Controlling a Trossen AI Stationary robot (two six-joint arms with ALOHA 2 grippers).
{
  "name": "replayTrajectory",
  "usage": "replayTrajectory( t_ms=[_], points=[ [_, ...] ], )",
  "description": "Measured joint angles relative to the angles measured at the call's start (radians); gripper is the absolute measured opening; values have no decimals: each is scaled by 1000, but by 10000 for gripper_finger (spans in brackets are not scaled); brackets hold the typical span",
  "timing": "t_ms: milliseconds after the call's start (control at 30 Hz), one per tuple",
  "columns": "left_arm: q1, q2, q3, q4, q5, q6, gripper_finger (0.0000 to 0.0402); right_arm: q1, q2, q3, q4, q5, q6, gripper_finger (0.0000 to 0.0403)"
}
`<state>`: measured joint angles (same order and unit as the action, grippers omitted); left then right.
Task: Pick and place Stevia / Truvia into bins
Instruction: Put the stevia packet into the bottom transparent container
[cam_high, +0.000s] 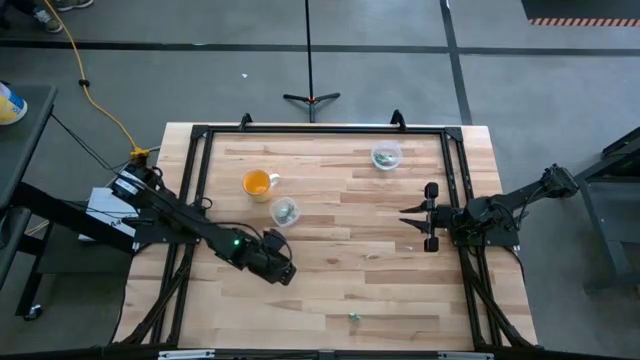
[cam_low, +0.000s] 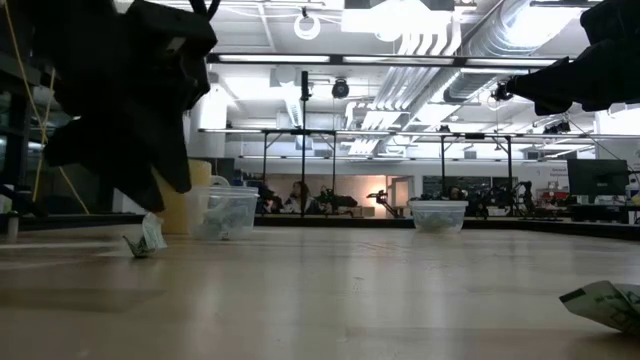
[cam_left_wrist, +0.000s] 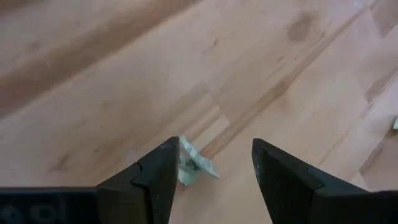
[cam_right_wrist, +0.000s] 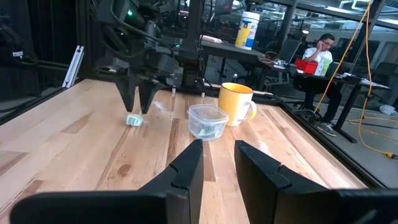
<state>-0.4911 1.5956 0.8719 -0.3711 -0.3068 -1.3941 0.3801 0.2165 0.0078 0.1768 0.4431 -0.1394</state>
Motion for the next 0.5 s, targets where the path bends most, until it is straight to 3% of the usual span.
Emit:
replayTrajectory(
  t_ms=[200,500],
  points=[
    [-1,60,1,16,63,-29,237,0,0,0,0,0,0,83],
    [0,100,3,11,70,-28,237,0,2,0,0,0,0,83]
  ],
)
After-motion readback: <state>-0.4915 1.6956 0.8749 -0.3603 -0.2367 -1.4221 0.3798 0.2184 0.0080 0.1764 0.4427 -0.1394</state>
